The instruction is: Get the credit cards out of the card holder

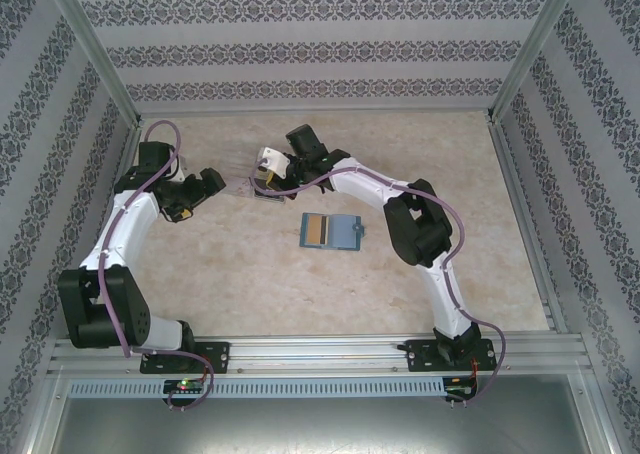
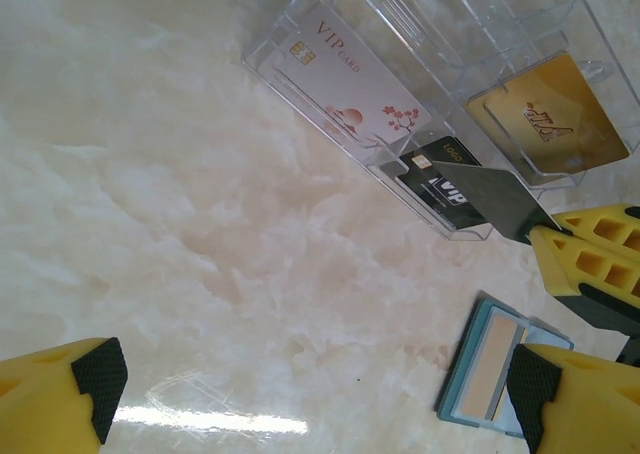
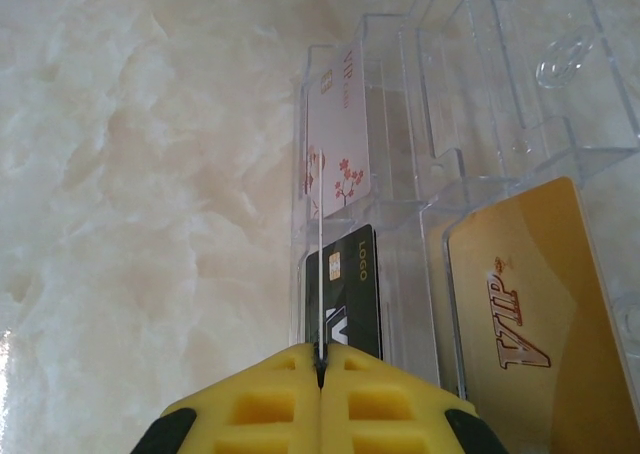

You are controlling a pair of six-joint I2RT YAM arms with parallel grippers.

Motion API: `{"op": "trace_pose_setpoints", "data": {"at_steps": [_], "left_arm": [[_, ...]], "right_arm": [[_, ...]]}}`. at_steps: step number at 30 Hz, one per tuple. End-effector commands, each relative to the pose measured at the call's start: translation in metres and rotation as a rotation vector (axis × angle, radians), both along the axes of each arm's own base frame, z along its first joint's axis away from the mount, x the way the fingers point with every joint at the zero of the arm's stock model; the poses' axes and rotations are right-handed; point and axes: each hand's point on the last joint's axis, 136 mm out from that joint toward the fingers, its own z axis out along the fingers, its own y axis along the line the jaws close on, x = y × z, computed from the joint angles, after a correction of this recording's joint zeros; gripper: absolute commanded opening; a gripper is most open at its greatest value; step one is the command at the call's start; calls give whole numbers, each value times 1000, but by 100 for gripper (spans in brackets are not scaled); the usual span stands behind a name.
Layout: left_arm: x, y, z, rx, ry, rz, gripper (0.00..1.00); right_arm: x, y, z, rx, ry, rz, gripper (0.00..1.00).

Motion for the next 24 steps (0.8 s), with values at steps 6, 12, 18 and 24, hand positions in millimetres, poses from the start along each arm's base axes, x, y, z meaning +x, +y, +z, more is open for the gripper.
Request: {"op": "trace_pose_setpoints", "data": {"at_steps": [6, 12, 18, 24], "left_arm": [[-5, 2, -8, -10, 36, -13, 99], [-4, 2, -9, -19, 39, -16, 99], [-3, 2, -10, -26, 43, -16, 99], [-2, -2, -11, -46, 40, -27, 99]], "right_arm": [[14, -2, -8, -21, -17, 12, 1], [14, -2, -7, -19, -10, 11, 19], [13, -1, 12, 18, -1, -18, 28], [1, -8, 61, 115, 37, -109, 35]]}}
